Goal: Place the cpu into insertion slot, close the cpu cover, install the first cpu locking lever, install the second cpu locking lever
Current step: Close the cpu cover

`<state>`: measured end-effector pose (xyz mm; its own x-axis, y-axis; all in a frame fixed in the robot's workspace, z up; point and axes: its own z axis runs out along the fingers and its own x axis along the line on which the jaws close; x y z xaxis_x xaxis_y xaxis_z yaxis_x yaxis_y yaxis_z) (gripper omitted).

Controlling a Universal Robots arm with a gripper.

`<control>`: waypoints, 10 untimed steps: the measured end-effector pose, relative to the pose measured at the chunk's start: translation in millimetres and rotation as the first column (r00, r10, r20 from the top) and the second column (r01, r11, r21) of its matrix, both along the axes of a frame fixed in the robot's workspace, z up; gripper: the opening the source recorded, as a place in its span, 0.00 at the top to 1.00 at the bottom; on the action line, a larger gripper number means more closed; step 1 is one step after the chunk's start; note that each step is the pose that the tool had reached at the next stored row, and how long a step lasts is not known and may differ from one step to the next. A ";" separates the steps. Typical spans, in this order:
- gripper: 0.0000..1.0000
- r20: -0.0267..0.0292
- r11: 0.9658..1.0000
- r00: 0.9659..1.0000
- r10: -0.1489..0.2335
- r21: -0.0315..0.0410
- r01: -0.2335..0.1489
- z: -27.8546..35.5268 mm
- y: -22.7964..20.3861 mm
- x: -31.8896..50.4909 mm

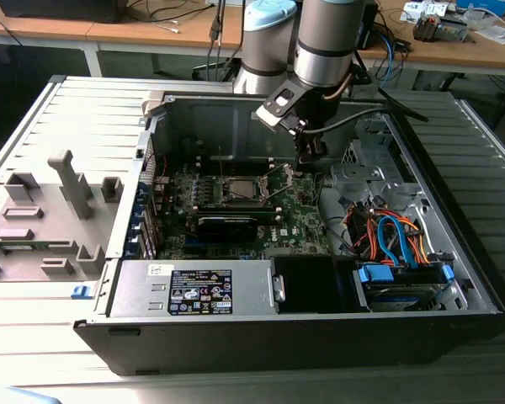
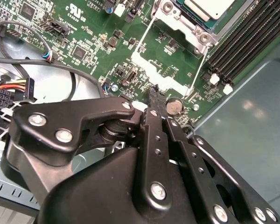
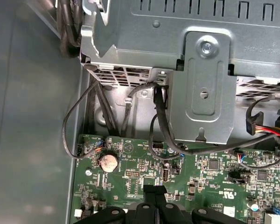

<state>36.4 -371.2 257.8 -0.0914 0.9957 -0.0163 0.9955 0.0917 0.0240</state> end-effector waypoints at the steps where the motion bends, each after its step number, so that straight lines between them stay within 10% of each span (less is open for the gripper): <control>1: 0.89 0.000 1.000 1.000 0.000 0.000 0.000 -0.5 0.0 0.0; 10: 0.89 0.000 1.000 1.000 0.000 0.000 0.000 -4.9 0.0 0.0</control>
